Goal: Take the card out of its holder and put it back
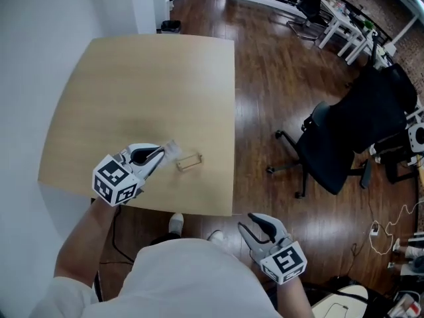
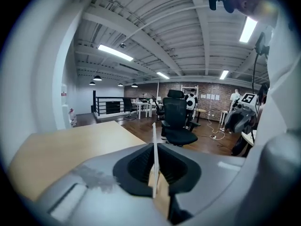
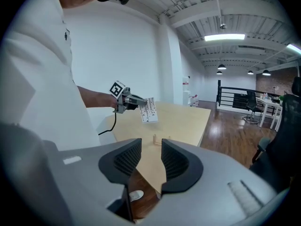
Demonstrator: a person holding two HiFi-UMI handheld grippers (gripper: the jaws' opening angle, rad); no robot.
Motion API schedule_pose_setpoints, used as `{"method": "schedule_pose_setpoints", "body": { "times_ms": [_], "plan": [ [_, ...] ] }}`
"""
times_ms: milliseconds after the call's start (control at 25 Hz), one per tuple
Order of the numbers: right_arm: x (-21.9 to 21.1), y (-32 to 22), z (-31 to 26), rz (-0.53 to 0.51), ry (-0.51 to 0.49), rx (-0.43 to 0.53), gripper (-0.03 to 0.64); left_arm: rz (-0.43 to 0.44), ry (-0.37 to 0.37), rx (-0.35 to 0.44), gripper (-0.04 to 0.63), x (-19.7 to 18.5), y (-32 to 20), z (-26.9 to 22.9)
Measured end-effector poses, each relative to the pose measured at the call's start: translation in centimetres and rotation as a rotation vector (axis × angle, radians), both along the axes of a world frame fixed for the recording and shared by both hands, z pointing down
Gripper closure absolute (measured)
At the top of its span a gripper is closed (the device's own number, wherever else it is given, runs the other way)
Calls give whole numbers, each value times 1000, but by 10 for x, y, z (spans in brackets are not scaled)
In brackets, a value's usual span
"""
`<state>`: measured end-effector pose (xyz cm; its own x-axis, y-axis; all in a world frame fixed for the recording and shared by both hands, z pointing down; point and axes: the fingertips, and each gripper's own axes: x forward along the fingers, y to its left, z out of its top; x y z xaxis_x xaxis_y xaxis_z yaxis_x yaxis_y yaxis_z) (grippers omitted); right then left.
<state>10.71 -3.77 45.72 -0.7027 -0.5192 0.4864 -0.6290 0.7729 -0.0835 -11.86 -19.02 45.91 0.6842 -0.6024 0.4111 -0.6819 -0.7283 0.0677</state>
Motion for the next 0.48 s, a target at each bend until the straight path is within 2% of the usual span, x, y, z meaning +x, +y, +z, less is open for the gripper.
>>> {"method": "schedule_pose_setpoints", "body": {
  "times_ms": [480],
  "plan": [
    [-5,8,12,-204,-7,2,480,-269,3,-3,579,-55,77,6]
  ]
}}
